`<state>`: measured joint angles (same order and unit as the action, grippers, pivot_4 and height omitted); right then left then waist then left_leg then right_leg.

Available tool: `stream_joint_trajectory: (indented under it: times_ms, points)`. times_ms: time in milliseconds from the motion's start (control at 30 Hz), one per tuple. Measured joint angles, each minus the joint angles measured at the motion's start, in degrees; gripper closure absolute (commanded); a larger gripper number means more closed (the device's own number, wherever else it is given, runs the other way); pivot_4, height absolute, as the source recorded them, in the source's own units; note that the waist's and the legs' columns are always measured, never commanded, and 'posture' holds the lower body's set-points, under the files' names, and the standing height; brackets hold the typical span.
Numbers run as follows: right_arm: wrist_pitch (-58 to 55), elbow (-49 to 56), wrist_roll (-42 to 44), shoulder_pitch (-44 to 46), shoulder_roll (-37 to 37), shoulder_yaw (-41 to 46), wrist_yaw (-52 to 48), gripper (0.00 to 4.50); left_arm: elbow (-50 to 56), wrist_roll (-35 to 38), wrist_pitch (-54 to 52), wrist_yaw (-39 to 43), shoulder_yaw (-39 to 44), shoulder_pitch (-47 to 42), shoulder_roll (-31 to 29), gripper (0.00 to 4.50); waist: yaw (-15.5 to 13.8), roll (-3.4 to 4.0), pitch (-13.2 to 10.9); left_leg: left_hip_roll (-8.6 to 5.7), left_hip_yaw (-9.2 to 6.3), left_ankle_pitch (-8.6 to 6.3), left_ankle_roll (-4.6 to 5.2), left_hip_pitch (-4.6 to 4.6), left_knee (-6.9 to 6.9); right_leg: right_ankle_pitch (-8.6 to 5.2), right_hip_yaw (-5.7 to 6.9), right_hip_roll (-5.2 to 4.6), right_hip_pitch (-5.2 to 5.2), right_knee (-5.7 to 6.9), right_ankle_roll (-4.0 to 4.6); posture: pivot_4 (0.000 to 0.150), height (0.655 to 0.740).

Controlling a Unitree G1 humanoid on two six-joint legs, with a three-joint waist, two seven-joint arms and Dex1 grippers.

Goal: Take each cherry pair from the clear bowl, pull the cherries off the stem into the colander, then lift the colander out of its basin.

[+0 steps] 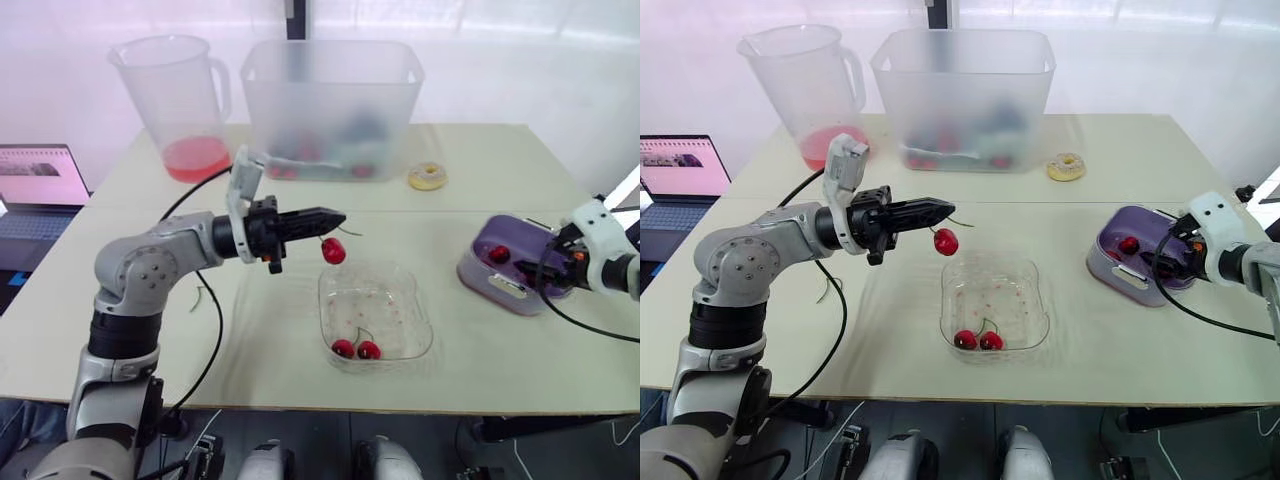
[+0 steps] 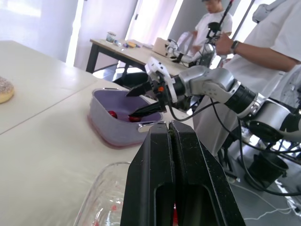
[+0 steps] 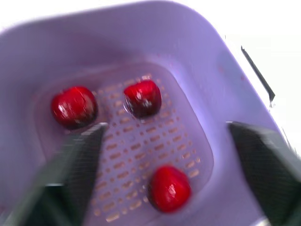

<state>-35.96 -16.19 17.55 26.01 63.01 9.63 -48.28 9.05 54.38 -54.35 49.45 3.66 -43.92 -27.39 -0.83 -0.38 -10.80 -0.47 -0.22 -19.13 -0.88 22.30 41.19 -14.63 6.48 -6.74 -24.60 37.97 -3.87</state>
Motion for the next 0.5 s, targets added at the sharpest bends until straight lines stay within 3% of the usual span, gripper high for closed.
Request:
stream_joint_trajectory:
  times_ms: [100,233,367,500]
  points:
    - [-4.3,3.8,2.1,3.4,1.3,0.5,-1.7,0.07,0.0,0.4,0.2,-0.4,0.3,-0.2,1.1,4.50,0.1,0.01,0.0,0.00,-0.02,0.00,0.00,0.00,0.01,0.00,0.00,0.00,0.00,0.00,0.00,0.150,0.6886]
    - [-12.7,12.9,11.0,12.0,-0.5,4.0,-3.4,0.07,-0.2,1.6,0.1,-1.6,1.5,-1.7,2.8,4.50,0.2,0.02,0.0,0.12,-0.08,0.01,-0.02,-0.02,-0.03,0.00,0.01,0.05,0.00,-0.02,0.00,0.150,0.6886]
    - [-20.1,25.9,24.0,13.8,-9.1,5.2,-4.7,0.07,-0.2,2.5,0.0,-2.2,1.7,-1.8,3.3,4.50,0.1,-0.03,0.0,0.15,-0.13,0.01,-0.03,-0.01,0.00,0.00,0.04,0.08,0.05,-0.05,0.00,0.150,0.6886]
    - [-25.3,32.0,32.0,14.3,-19.4,4.1,0.9,0.07,-0.1,2.7,-0.3,-2.2,1.7,-1.9,3.2,4.50,-0.2,-0.03,0.0,-0.03,-0.17,0.01,-0.02,0.03,0.08,0.00,0.04,-0.02,0.06,0.00,0.00,0.150,0.6886]
